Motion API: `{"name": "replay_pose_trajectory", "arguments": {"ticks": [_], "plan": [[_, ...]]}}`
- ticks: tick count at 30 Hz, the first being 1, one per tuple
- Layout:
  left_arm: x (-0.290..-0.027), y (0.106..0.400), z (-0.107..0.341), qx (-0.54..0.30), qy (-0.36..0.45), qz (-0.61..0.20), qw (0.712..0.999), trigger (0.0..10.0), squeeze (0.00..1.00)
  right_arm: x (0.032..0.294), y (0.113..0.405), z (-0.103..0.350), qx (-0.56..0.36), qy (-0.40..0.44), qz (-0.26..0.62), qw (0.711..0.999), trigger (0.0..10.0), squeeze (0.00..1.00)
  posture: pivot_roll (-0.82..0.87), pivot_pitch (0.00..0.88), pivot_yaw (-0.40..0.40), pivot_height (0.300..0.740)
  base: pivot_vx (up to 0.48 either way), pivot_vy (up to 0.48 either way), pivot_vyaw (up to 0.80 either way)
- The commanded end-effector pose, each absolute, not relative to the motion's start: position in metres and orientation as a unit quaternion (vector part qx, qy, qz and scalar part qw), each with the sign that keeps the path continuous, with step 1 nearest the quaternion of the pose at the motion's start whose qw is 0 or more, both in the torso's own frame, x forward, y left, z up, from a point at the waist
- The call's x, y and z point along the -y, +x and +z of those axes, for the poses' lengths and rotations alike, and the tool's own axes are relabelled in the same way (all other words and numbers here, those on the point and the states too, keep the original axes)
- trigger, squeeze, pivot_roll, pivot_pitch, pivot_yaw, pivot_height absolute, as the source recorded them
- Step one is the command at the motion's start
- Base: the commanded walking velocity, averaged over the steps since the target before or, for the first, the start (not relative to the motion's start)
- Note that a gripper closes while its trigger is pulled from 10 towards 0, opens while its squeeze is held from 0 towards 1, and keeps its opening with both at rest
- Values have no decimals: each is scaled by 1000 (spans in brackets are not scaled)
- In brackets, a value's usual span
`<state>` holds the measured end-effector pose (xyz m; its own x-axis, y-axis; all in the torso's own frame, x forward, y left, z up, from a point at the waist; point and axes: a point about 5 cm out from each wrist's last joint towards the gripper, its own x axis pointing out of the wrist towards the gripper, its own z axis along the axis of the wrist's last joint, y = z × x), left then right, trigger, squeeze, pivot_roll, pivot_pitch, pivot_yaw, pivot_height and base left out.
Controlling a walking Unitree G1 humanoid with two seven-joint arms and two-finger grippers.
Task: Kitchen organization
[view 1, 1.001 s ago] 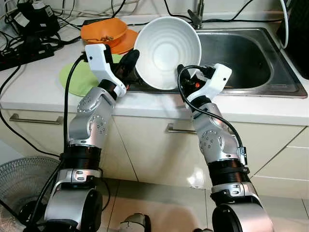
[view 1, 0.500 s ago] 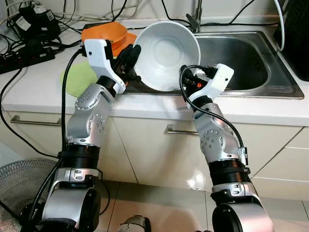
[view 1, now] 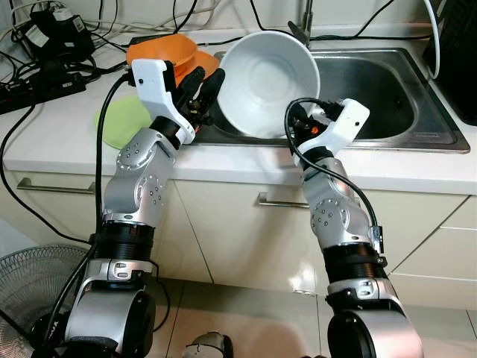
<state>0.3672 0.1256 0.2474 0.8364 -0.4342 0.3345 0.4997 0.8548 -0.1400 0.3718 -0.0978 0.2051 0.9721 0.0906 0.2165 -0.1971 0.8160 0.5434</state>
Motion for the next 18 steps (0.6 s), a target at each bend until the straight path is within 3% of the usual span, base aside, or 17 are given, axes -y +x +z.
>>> {"name": "replay_pose_trajectory", "arguments": {"ticks": [1,5,10,11,15,18], "plan": [[-128,365,247,148,-97,-241,954,10000,0,96,377,224,122,295,72,945,0,0,164,21,119,740,0,0,0],[-125,362,239,136,-105,-244,954,10000,0,116,389,236,139,253,34,957,0,0,166,23,113,740,0,0,0],[-124,361,234,130,-111,-244,955,10000,0,123,393,243,151,225,23,962,0,0,165,24,110,740,0,0,0],[-120,359,225,120,-107,-241,957,10000,0,127,398,248,156,184,12,970,10000,0,167,24,107,740,0,0,0],[-117,357,217,109,-97,-236,961,10000,0,131,402,249,158,158,5,975,10000,0,170,26,105,740,0,0,0],[-114,353,203,100,-33,-216,971,10000,0,133,405,248,160,116,2,980,10000,0,172,28,102,740,0,0,0]]}}
